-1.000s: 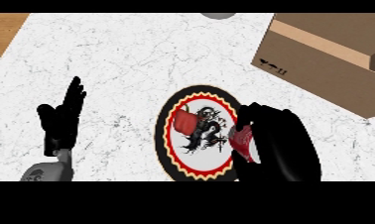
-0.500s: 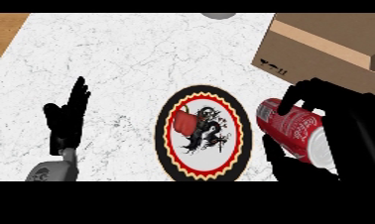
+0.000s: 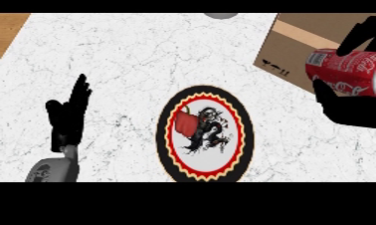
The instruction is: Pick the can from the plate and place it in the cardboard box
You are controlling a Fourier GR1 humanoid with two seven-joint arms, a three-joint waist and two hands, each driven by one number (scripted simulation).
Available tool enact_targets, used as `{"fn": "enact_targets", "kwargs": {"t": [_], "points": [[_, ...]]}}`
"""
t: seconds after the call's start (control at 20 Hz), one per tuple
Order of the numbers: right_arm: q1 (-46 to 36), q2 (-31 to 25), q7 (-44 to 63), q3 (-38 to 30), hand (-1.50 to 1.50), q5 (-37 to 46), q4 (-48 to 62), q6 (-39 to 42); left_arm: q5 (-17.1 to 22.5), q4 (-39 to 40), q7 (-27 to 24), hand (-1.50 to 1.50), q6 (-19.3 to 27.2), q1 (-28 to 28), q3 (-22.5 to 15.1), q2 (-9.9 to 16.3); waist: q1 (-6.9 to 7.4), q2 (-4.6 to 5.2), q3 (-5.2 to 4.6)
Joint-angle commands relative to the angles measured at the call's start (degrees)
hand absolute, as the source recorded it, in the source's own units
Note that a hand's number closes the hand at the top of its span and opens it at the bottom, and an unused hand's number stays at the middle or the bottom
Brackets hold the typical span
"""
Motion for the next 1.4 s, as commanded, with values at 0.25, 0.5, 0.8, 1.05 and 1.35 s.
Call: {"fn": "enact_targets", "kwargs": {"t": [0.25,0.5,0.8,1.05,1.35], "points": [[-5.21,-5.43,-17.36,-11.41,1.5,-1.79,24.42,-9.77,0.17,1.88,-0.58,0.0,-1.34,-1.85,1.23,0.62,0.44,0.19,0.02],[-4.21,-7.09,-30.01,-11.59,1.5,1.84,39.74,-19.53,-0.49,-1.06,-1.79,0.0,-0.75,2.96,-0.4,-1.4,0.87,0.27,0.04],[-8.77,-7.7,-37.12,-9.57,1.5,9.17,58.13,-30.27,0.32,-0.27,-0.28,0.0,-1.49,0.09,0.57,-0.96,1.45,0.54,0.04],[-13.53,-7.08,-40.69,-15.84,-1.5,4.89,75.89,-33.67,-1.33,0.93,-1.31,0.0,-1.61,-0.68,-0.05,-0.33,1.81,0.75,0.08],[-18.84,-9.07,-51.74,-22.54,-1.5,-3.54,86.4,-32.29,-0.85,1.27,0.12,0.0,-1.47,-2.22,0.82,-0.26,1.7,0.79,0.12]]}}
